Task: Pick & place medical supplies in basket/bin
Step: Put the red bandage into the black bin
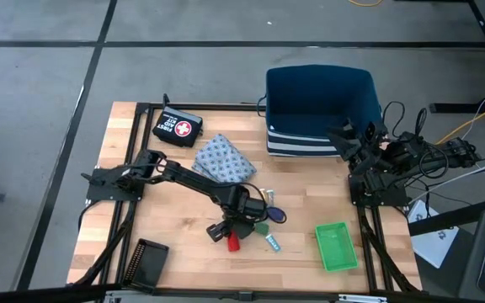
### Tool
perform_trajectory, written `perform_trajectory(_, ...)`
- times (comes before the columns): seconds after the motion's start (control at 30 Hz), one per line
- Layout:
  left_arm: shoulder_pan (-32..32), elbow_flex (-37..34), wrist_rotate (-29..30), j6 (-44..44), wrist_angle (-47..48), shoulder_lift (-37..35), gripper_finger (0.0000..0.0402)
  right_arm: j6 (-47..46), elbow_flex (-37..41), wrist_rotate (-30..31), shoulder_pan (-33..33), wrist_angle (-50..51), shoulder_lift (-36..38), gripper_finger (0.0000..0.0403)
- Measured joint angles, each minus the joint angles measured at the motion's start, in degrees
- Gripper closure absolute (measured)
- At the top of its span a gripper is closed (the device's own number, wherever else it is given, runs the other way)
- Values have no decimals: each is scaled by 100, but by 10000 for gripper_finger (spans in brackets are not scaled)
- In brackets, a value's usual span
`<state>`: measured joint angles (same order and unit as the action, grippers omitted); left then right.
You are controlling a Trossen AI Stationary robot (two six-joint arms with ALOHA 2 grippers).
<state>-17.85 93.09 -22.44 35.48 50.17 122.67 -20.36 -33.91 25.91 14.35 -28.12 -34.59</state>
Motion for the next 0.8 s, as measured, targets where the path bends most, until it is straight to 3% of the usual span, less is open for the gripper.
perform_trajectory(0.33, 15, -18, 43, -807, 405, -190, 360, 44, 0, 22, 0, -7, 0, 227)
perform_trajectory(0.6, 250, -34, 117, -1809, 1046, -931, 364, 63, 0, 21, 0, -9, 0, 227)
perform_trajectory(0.8, 424, -31, 98, -3752, 1645, -1573, 368, 63, 0, 20, 0, -11, 0, 227)
